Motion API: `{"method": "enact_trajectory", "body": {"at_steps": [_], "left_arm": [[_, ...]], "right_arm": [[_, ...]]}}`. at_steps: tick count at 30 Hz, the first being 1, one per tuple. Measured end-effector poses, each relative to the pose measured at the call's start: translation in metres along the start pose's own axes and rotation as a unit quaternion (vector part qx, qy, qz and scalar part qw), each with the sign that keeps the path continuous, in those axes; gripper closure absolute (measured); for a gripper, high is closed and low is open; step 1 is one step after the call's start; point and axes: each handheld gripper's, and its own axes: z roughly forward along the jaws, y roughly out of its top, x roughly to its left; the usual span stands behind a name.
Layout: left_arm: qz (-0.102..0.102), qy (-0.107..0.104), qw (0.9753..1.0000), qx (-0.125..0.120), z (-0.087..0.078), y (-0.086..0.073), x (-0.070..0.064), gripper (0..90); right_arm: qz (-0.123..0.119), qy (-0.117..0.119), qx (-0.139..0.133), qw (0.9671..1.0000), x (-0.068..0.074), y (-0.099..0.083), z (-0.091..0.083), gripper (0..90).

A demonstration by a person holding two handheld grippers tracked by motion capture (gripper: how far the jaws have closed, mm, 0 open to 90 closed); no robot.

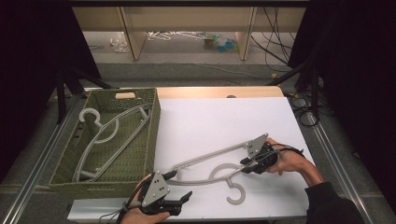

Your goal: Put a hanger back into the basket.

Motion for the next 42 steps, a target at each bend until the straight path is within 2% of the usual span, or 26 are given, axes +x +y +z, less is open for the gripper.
{"method": "enact_trajectory", "body": {"at_steps": [1,3,4,5,6,7,9,12,13,14,15,18,20,21,22,24,25,27,29,30,32,37,38,39,41,42], "left_arm": [[-0.003,-0.002,1.0000,0.002,0.001,0.000,0.000,22.7],[0.007,-0.002,1.0000,0.007,0.002,0.000,0.000,22.9],[0.001,-0.004,1.0000,0.008,0.003,-0.001,-0.001,23.1],[0.013,-0.008,0.9998,0.012,0.004,0.000,-0.001,23.3],[0.006,-0.006,0.9999,0.011,0.006,0.000,-0.002,23.3],[0.009,-0.006,0.9999,0.013,0.008,0.000,-0.002,23.4],[0.020,-0.003,0.9995,0.023,0.014,0.002,-0.002,23.9],[0.027,-0.009,0.9990,0.033,0.024,0.004,-0.003,24.8],[0.040,-0.012,0.9981,0.046,0.027,0.004,-0.003,25.1],[0.044,-0.021,0.9972,0.056,0.033,0.004,-0.005,26.1],[0.057,-0.022,0.9957,0.070,0.037,0.005,-0.005,27.7],[0.077,-0.022,0.9925,0.093,0.051,0.006,-0.006,29.6],[0.097,-0.028,0.9887,0.110,0.062,0.006,-0.007,30.8],[0.097,-0.032,0.9888,0.109,0.066,0.005,-0.009,31.3],[0.106,-0.036,0.9869,0.116,0.070,0.005,-0.009,32.5],[0.118,-0.033,0.9852,0.120,0.075,0.005,-0.009,34.4],[0.118,-0.032,0.9855,0.118,0.078,0.004,-0.009,34.8],[0.125,-0.026,0.9836,0.127,0.082,0.005,-0.005,35.5],[0.122,-0.021,0.9849,0.121,0.086,0.005,-0.002,37.8],[0.124,-0.019,0.9845,0.123,0.088,0.006,0.000,39.3],[0.112,-0.026,0.9858,0.123,0.093,0.006,0.002,39.9],[0.140,-0.024,0.9815,0.128,0.101,0.007,0.001,42.4],[0.149,-0.024,0.9790,0.138,0.102,0.009,0.001,43.2],[0.151,-0.026,0.9787,0.137,0.104,0.008,0.000,43.3],[0.163,-0.026,0.9753,0.146,0.107,0.008,0.000,45.1],[0.168,-0.022,0.9745,0.147,0.109,0.007,0.000,45.5]], "right_arm": [[-0.003,0.002,-0.001,1.0000,0.001,0.000,0.000,65.7],[-0.005,0.006,-0.003,1.0000,0.002,0.000,0.000,66.6],[-0.005,0.008,-0.003,1.0000,0.003,0.000,0.000,66.9],[-0.007,0.007,-0.001,0.9999,0.003,0.000,0.000,67.1],[-0.004,0.011,-0.003,0.9999,0.004,0.000,0.000,67.5],[-0.004,0.015,-0.004,0.9999,0.005,0.001,0.000,68.0],[-0.013,0.013,-0.004,0.9998,0.005,0.001,0.001,69.4],[-0.019,0.029,-0.007,0.9994,0.009,0.003,0.001,73.3],[-0.020,0.032,-0.010,0.9993,0.010,0.004,0.002,74.3],[-0.023,0.038,-0.012,0.9989,0.010,0.005,0.003,74.9],[-0.024,0.037,-0.013,0.9989,0.012,0.007,0.003,75.7],[-0.025,0.055,-0.016,0.9980,0.015,0.009,0.003,77.9],[-0.027,0.059,-0.015,0.9978,0.016,0.010,0.003,78.7],[-0.025,0.061,-0.014,0.9977,0.016,0.011,0.003,79.4],[-0.027,0.061,-0.016,0.9976,0.017,0.011,0.003,80.1],[-0.026,0.068,-0.017,0.9972,0.017,0.012,0.002,81.0],[-0.027,0.069,-0.018,0.9971,0.017,0.013,0.002,81.0],[-0.023,0.069,-0.016,0.9972,0.018,0.012,0.000,81.0],[-0.024,0.070,-0.015,0.9972,0.018,0.011,-0.001,81.0],[-0.024,0.071,-0.017,0.9970,0.018,0.011,-0.002,80.9],[-0.023,0.073,-0.022,0.9968,0.019,0.012,-0.005,80.9],[-0.029,0.078,-0.025,0.9962,0.021,0.013,-0.009,81.0],[-0.035,0.077,-0.023,0.9961,0.021,0.014,-0.010,81.0],[-0.032,0.077,-0.019,0.9963,0.022,0.015,-0.011,81.0],[-0.038,0.075,-0.024,0.9961,0.022,0.016,-0.014,81.0],[-0.036,0.075,-0.025,0.9962,0.022,0.017,-0.015,81.0]]}}
